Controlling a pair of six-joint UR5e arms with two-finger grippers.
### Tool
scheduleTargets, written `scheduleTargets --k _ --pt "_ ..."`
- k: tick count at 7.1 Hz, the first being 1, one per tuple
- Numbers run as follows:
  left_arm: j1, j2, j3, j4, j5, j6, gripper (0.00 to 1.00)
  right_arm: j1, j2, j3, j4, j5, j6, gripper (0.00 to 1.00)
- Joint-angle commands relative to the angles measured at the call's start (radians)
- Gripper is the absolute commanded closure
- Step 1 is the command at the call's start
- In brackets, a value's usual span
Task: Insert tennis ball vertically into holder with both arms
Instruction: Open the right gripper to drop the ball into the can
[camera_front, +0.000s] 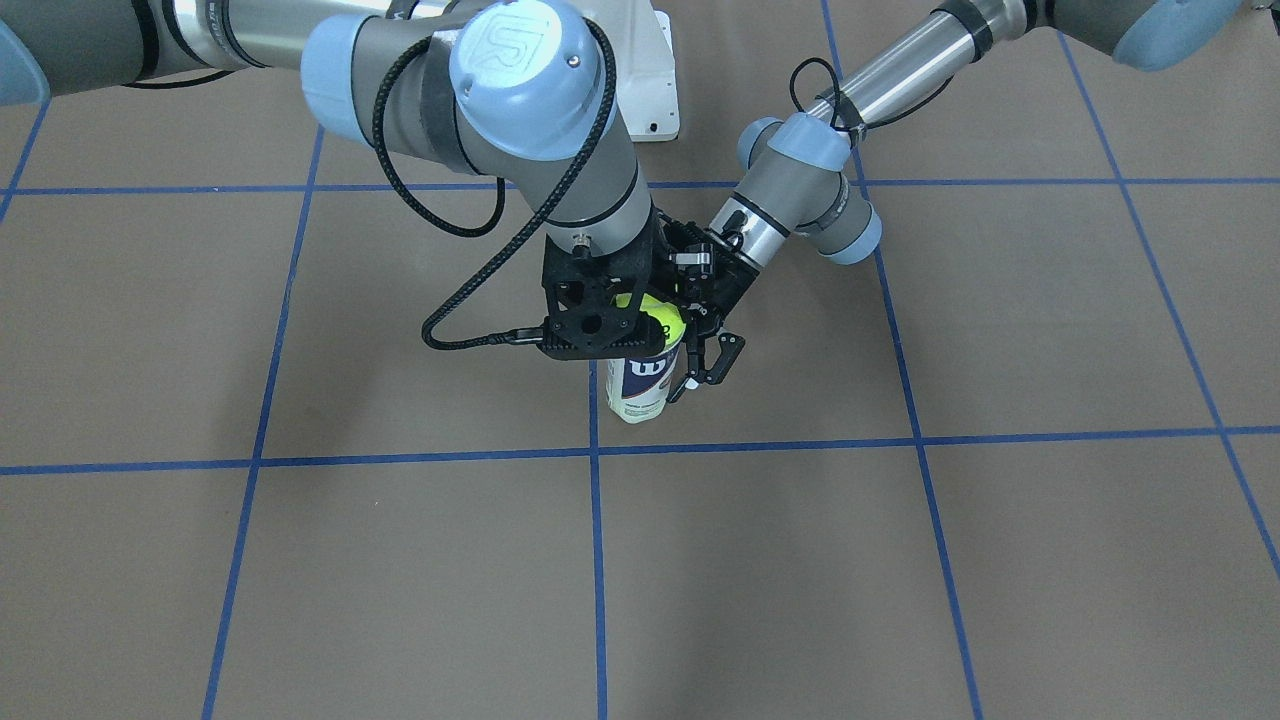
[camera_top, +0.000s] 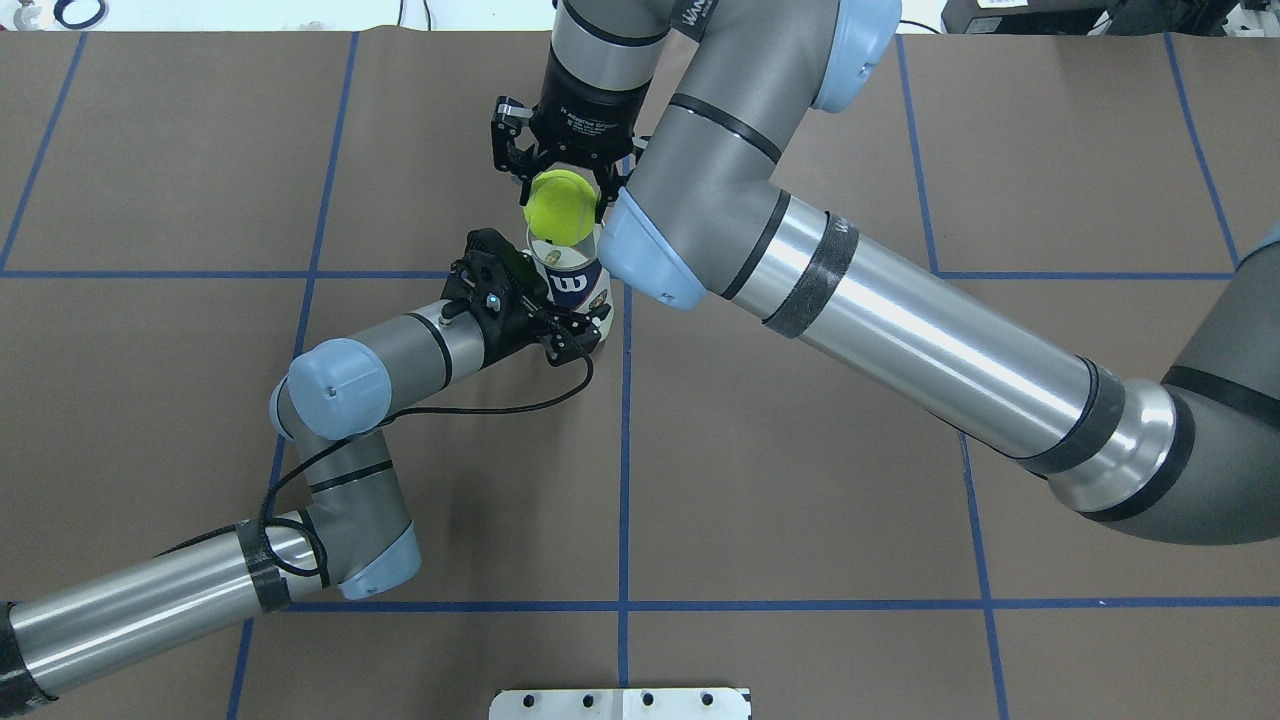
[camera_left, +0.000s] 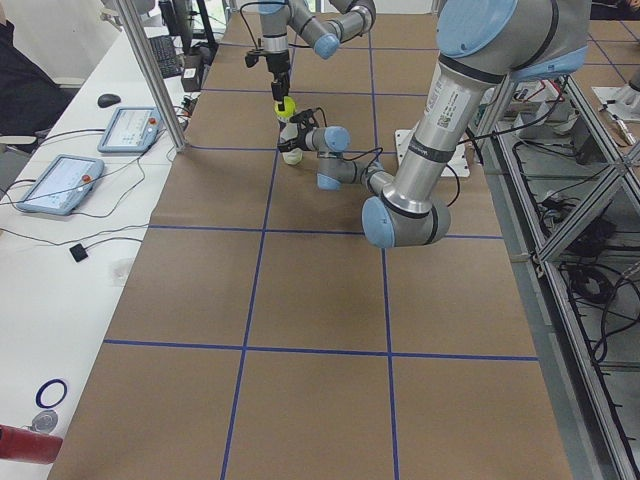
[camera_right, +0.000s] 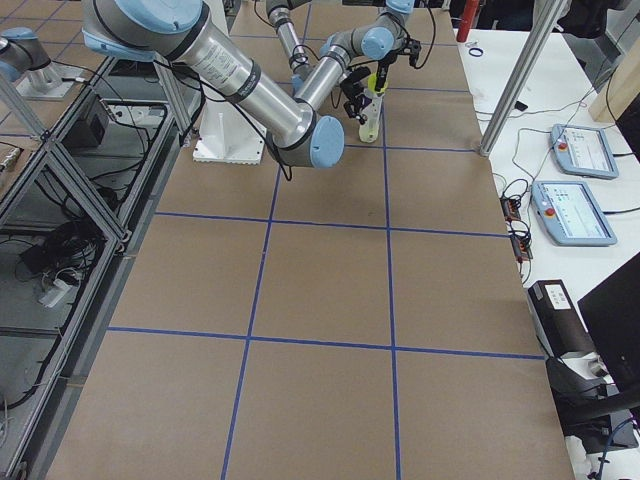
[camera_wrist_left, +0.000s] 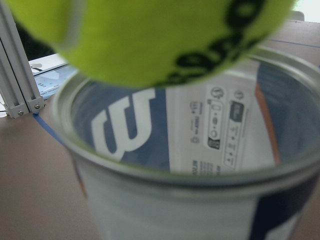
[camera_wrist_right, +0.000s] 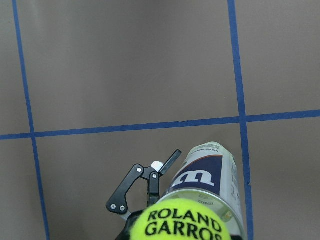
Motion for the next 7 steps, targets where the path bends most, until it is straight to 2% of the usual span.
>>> scheduleTargets --k 1,7 --pt "0.0 0.002 0.0 0.0 0.0 0.002 0.01 -0.001 -0.002 0.002 0.0 0.0 0.0 0.02" --pt "-0.001 0.0 -0.001 0.002 -0.001 0.003 0.0 0.001 0.001 0.051 -0.037 0.002 -0.002 0.01"
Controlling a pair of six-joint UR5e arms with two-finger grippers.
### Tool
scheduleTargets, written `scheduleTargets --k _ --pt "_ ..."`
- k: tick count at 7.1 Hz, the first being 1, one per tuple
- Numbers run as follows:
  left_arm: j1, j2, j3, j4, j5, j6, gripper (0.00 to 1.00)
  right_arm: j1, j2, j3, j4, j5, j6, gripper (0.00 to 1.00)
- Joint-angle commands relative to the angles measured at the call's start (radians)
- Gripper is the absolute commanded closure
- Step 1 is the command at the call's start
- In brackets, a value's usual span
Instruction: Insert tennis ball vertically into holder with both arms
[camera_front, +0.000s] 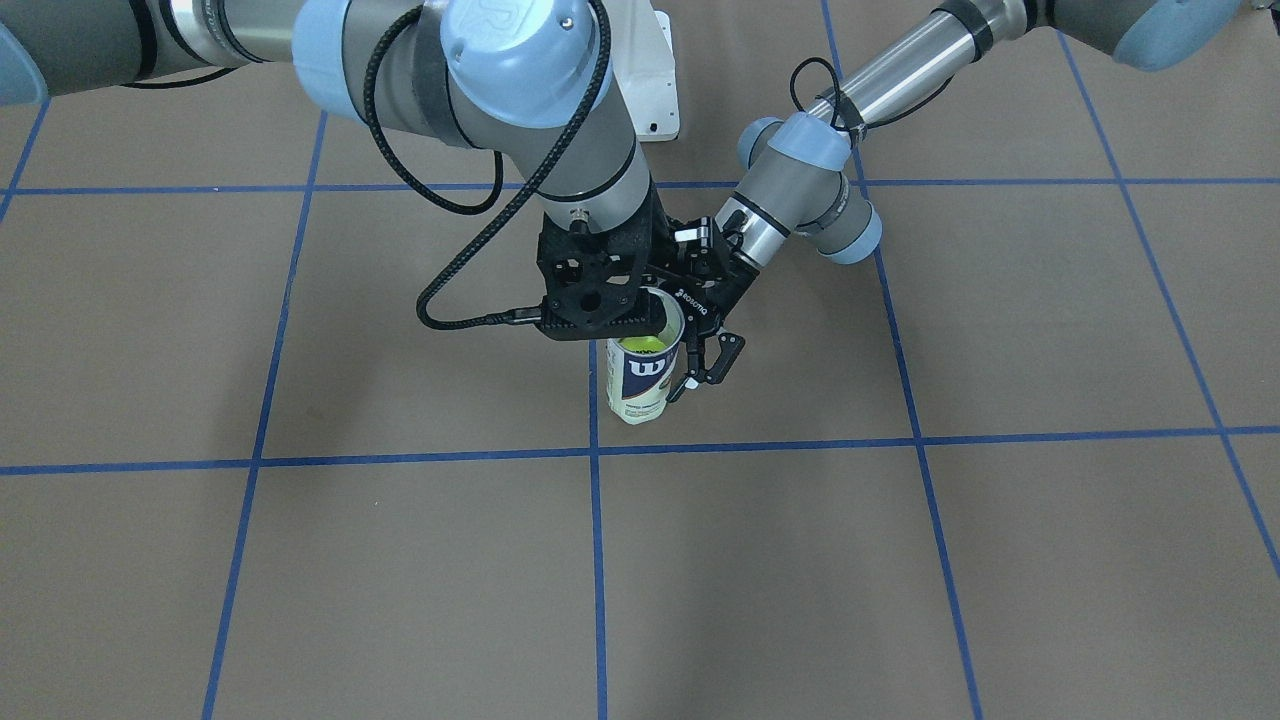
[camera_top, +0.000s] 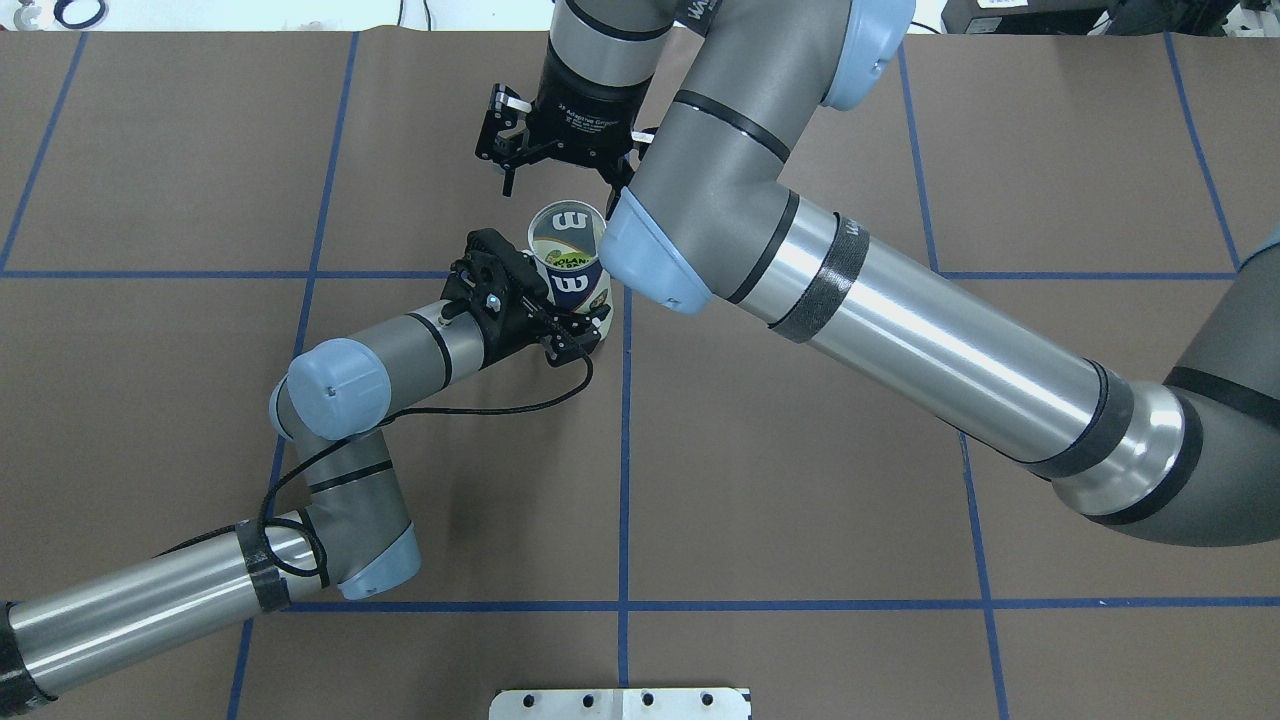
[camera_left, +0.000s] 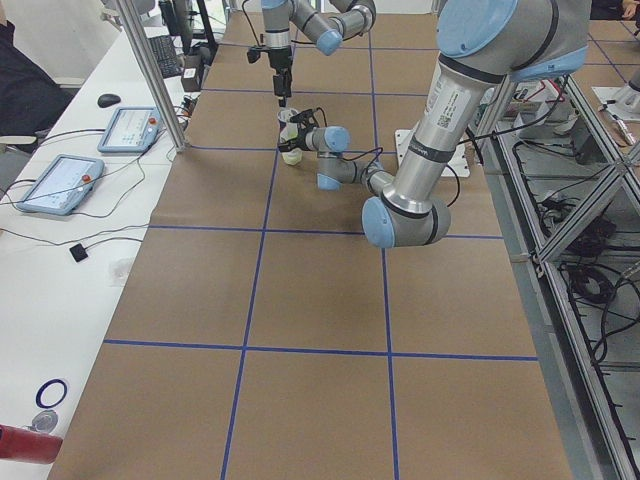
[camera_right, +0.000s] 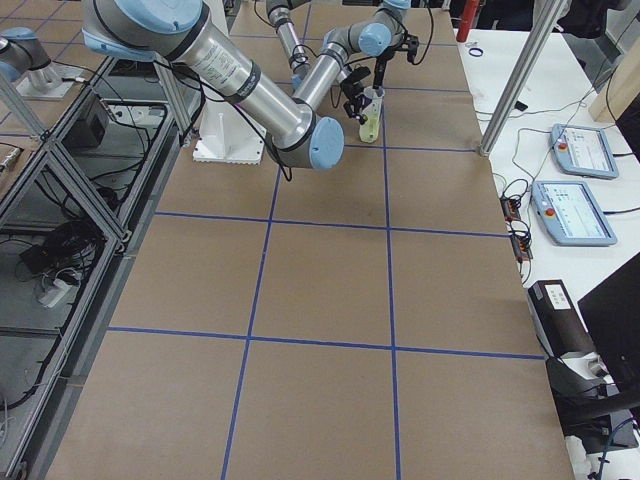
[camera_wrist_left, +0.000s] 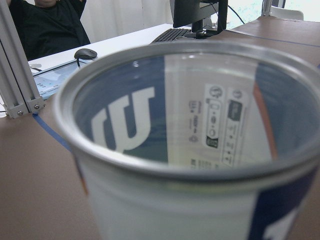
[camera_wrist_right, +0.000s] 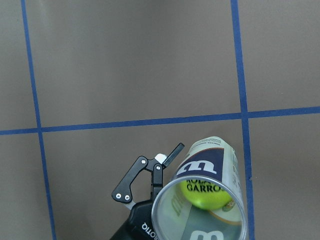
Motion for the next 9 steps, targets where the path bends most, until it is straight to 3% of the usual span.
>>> scheduleTargets --k 1,3,7,8,9 --pt "-0.004 0.001 -0.002 0.001 -0.005 -0.001 0.0 0.0 0.001 0.005 -0.007 0.0 -0.001 0.01" --pt "-0.007 0.03 -0.05 0.014 -0.032 0.0 0.0 0.002 0.0 0.022 -0.01 0.0 -0.001 0.01" --pt "-0.015 0.259 -0.245 0.019 -0.138 0.0 0.0 0.078 -0.008 0.143 -0.129 0.034 -0.019 0.01" --pt "-0.044 0.308 -0.29 0.03 -0.175 0.0 0.0 0.124 -0.072 0.219 -0.148 0.035 -0.048 0.01" --pt "-0.157 0.311 -0.343 0.177 -0.318 0.0 0.0 0.176 -0.207 0.323 -0.148 0.035 -0.135 0.01"
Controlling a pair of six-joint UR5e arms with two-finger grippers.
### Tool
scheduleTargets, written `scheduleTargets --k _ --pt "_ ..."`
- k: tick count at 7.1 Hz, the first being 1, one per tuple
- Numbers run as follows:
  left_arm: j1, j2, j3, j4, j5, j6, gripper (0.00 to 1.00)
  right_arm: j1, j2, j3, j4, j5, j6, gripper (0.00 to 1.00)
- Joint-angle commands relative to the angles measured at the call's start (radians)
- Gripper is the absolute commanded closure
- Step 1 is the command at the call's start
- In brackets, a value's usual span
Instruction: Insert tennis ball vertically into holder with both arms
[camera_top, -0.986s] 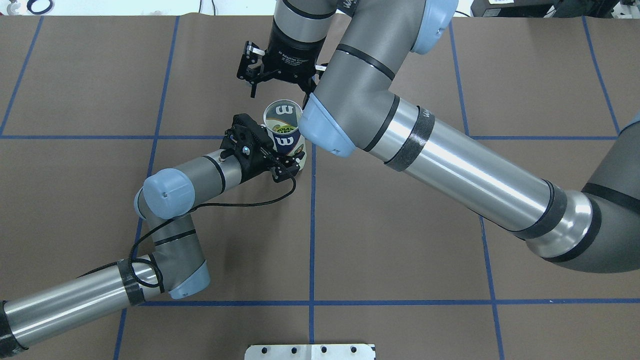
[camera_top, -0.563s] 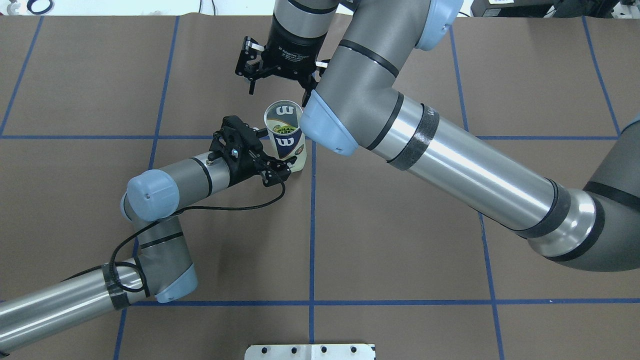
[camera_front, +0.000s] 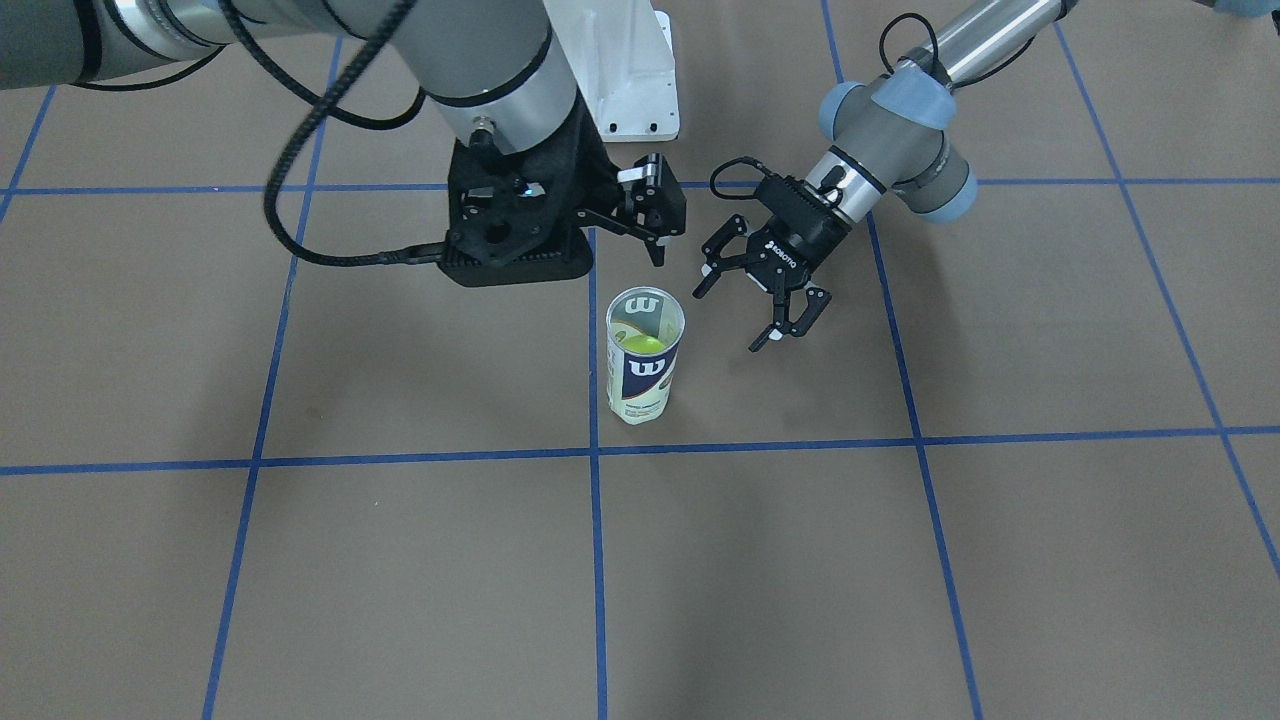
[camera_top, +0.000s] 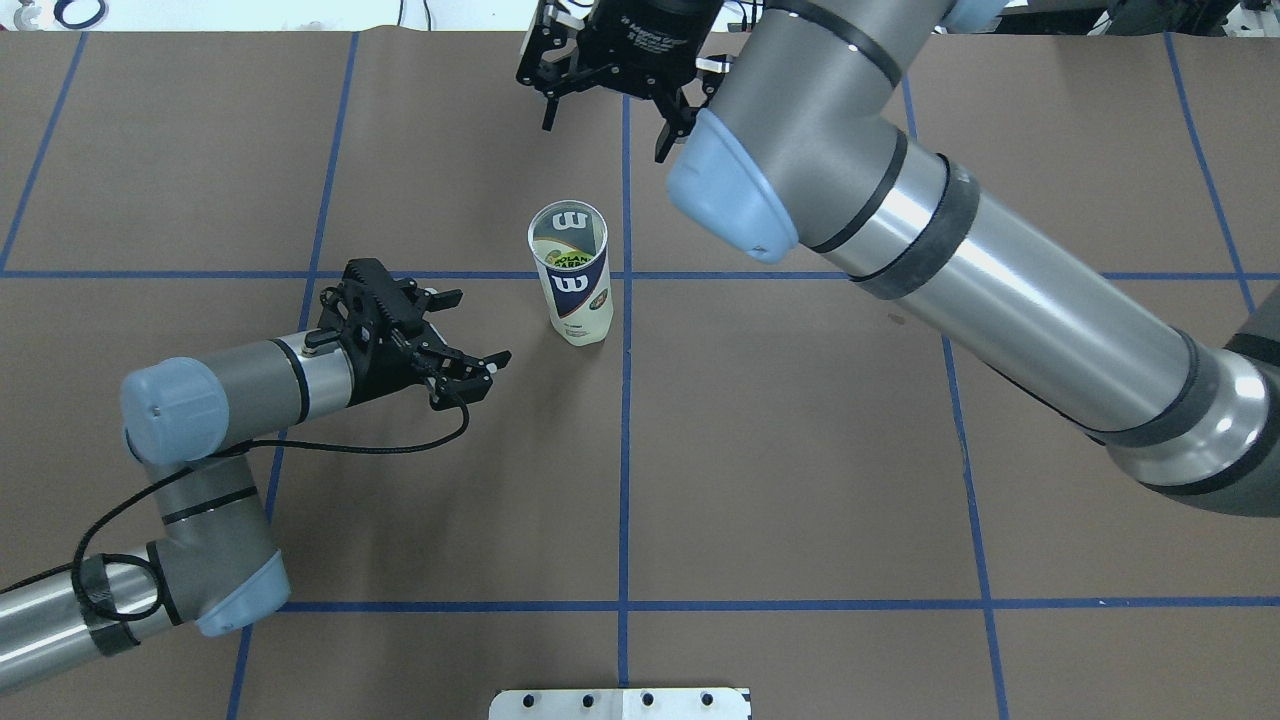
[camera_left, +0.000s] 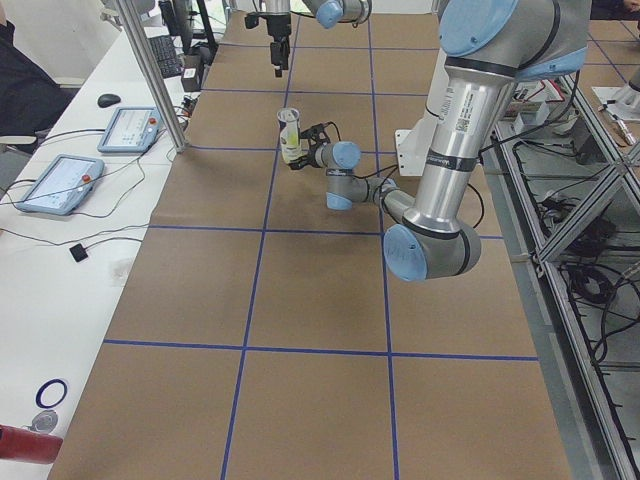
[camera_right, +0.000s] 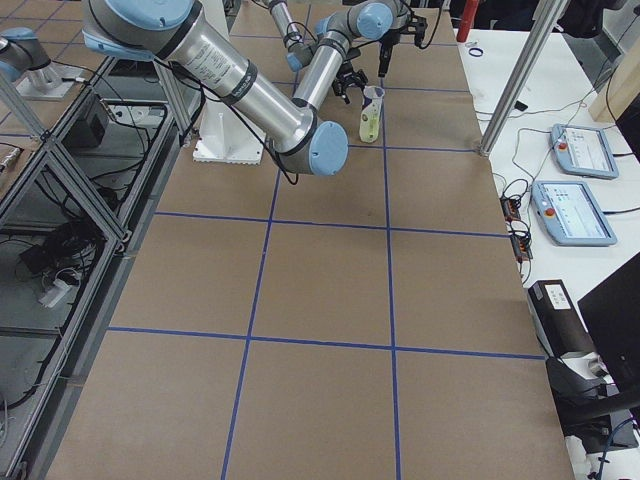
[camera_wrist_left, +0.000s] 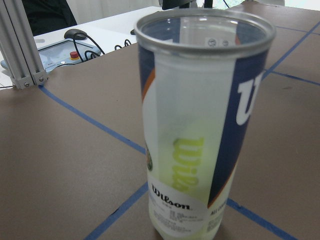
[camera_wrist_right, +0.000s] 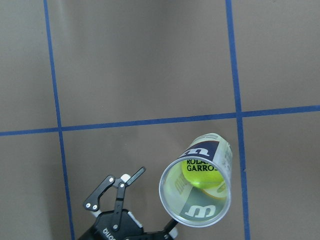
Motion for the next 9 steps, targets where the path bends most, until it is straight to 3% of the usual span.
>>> scheduleTargets --k 1,2,3,5,6,8,9 --pt "-0.256 0.017 -0.136 0.383 -0.3 0.0 0.0 0.126 -0.255 0.156 -0.012 0.002 -0.207 0.01" --pt "-0.41 -0.027 -0.153 0.585 -0.447 0.0 0.0 0.182 -0.35 0.155 -0.014 0.002 -0.333 0.01" --pt "-0.506 -0.052 -0.149 0.685 -0.514 0.003 0.0 0.236 -0.428 0.142 -0.014 0.002 -0.453 0.01" --pt "-0.616 -0.072 -0.091 0.839 -0.522 0.035 0.0 0.359 -0.509 0.053 -0.075 -0.008 -0.777 0.01" --pt "-0.641 -0.118 -0.003 0.852 -0.521 0.04 0.0 0.417 -0.515 -0.01 -0.115 -0.01 -0.913 0.01" --pt "-0.654 -0.111 0.093 0.846 -0.428 0.174 0.0 0.494 -0.555 -0.122 -0.107 -0.004 -1.087 0.01" --pt "-0.663 -0.074 0.096 0.852 -0.532 0.192 0.0 0.519 -0.581 -0.127 -0.1 -0.004 -1.098 0.01"
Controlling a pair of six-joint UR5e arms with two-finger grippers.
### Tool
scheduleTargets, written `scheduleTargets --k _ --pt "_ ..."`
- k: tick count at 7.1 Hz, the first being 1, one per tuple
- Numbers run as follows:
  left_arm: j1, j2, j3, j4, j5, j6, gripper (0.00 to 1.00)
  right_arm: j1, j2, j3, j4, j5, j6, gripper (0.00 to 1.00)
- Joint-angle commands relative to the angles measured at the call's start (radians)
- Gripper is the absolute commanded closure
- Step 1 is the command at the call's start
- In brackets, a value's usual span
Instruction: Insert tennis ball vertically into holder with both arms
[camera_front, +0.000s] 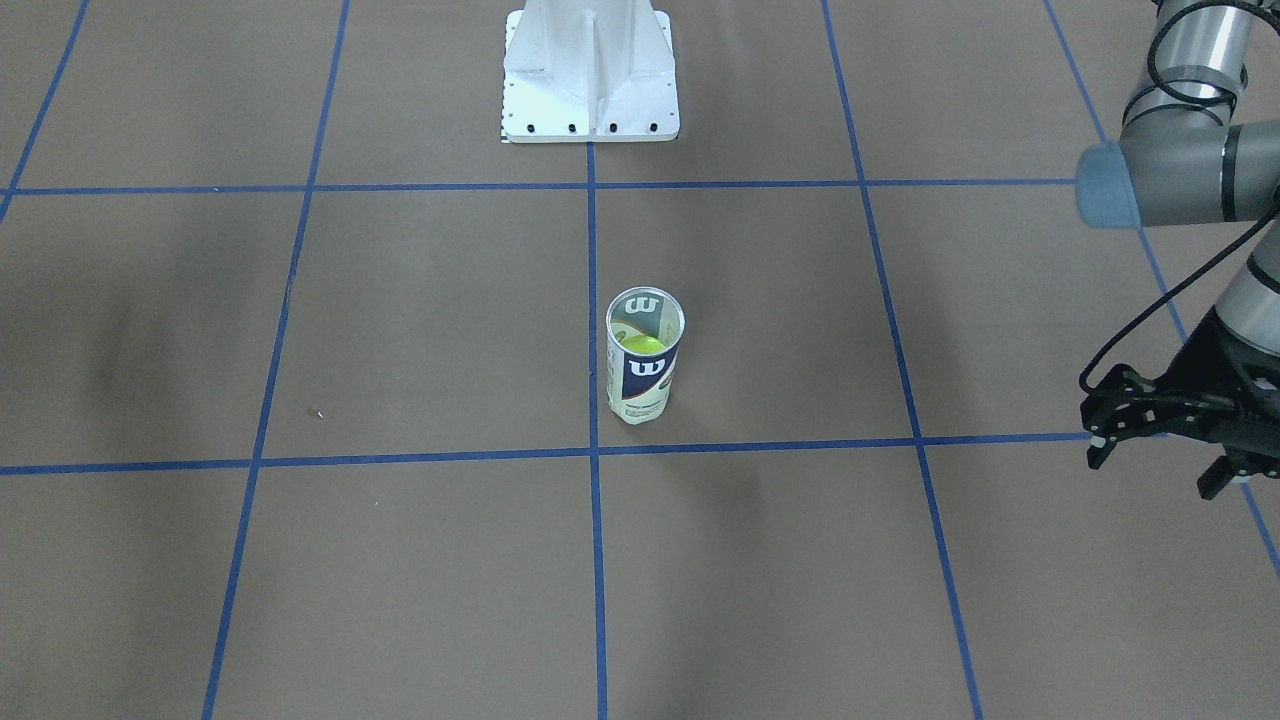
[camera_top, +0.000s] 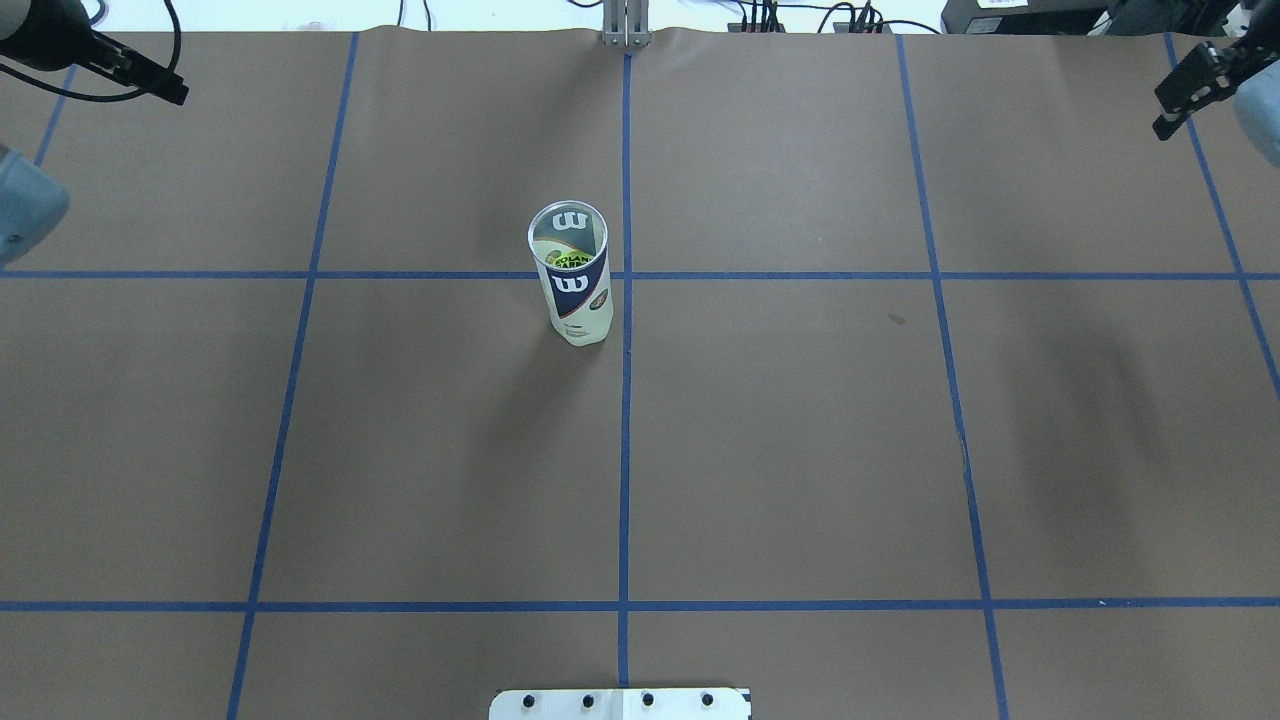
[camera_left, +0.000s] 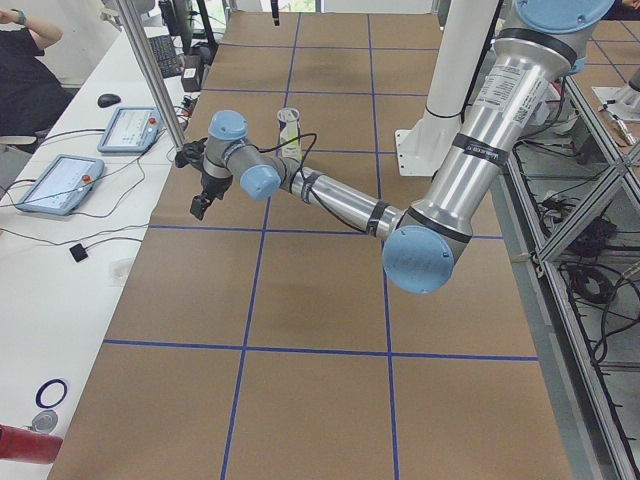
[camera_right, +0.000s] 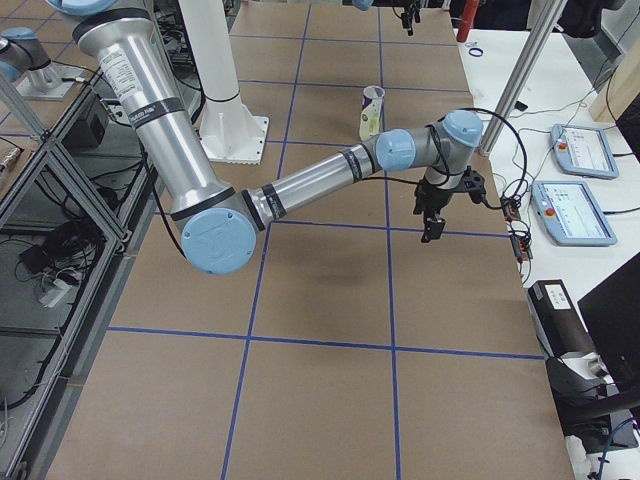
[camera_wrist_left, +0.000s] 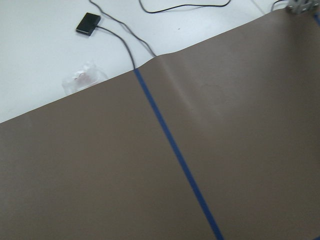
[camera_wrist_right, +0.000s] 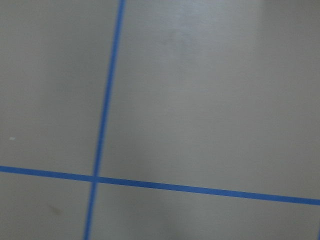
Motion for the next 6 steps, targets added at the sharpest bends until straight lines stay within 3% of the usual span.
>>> scheduleTargets --k 1,3,4,5,6 --pt "-0.107 0.068 0.017 0.004 -0.228 0.07 0.0 0.039 -0.036 -0.034 0.031 -0.004 -0.035 0.01" --pt "-0.247 0.136 0.025 0.021 -0.277 0.163 0.0 0.051 -0.048 -0.034 0.122 -0.001 0.104 0.01" --pt "-0.248 0.133 0.003 0.123 -0.278 0.205 0.0 0.051 -0.063 -0.035 0.2 -0.007 0.12 0.01" --pt "-0.26 0.171 -0.021 0.195 -0.267 0.234 0.0 0.051 -0.149 -0.034 0.335 -0.004 0.12 0.01" --pt "-0.278 0.193 -0.012 0.204 -0.223 0.412 0.0 0.05 -0.271 -0.053 0.543 -0.008 0.118 0.01"
